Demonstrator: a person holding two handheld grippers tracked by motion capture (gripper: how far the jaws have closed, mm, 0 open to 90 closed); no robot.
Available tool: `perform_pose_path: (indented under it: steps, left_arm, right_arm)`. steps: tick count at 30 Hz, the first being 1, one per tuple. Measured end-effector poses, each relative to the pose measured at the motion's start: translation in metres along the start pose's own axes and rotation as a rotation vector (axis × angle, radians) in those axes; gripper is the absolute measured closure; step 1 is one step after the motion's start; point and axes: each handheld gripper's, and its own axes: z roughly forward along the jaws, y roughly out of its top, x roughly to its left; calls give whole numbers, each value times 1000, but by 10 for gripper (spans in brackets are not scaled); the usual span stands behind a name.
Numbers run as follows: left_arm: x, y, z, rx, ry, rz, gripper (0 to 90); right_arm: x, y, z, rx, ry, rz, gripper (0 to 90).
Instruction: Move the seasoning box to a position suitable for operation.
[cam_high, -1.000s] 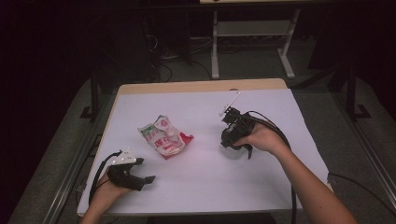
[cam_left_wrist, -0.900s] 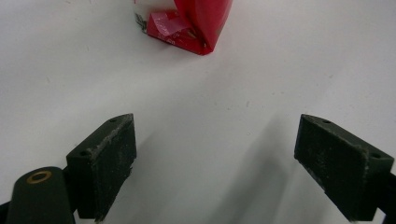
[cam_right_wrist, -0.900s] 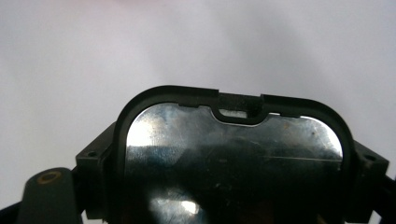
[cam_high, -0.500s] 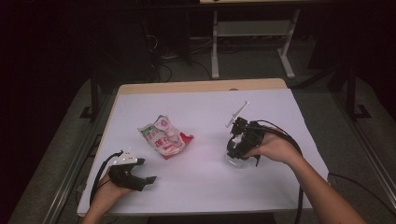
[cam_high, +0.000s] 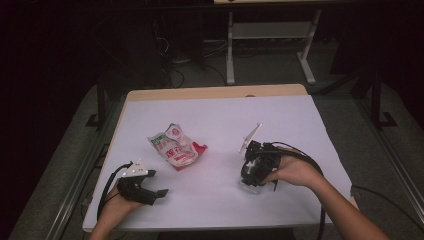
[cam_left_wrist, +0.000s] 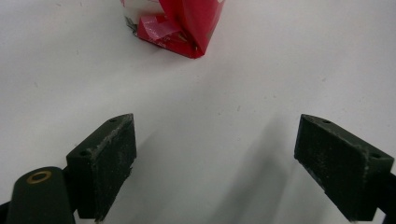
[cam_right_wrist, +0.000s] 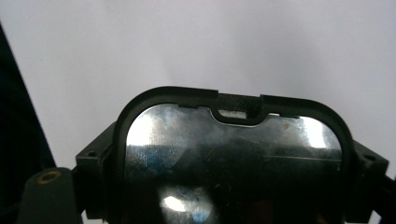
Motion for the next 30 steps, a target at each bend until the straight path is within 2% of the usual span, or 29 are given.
perform_pose_path:
  steps: [6,13,18,25,27,30]
  left_arm:
    - [1,-1,0,5,-2,6,124]
    - [0,-1,0,6,-5,3,124]
    - [0,-1,0,7,-7,6,124]
    - [0,-1,0,3,-8,3,124]
    - [0,-1,0,11,-8,9,124]
    - [0,-1,0,6,-7,1,124]
  right_arm:
    - [4,0,9,32,-21,-21,155]
    - [4,2,11,32,-14,-30,146]
    - [3,2,13,44,6,-31,72]
    - [-1,-2,1,-18,3,-21,40]
    - [-2,-7,-10,-70,3,-14,35]
    - [-3,-13,-19,-113,16,-12,34]
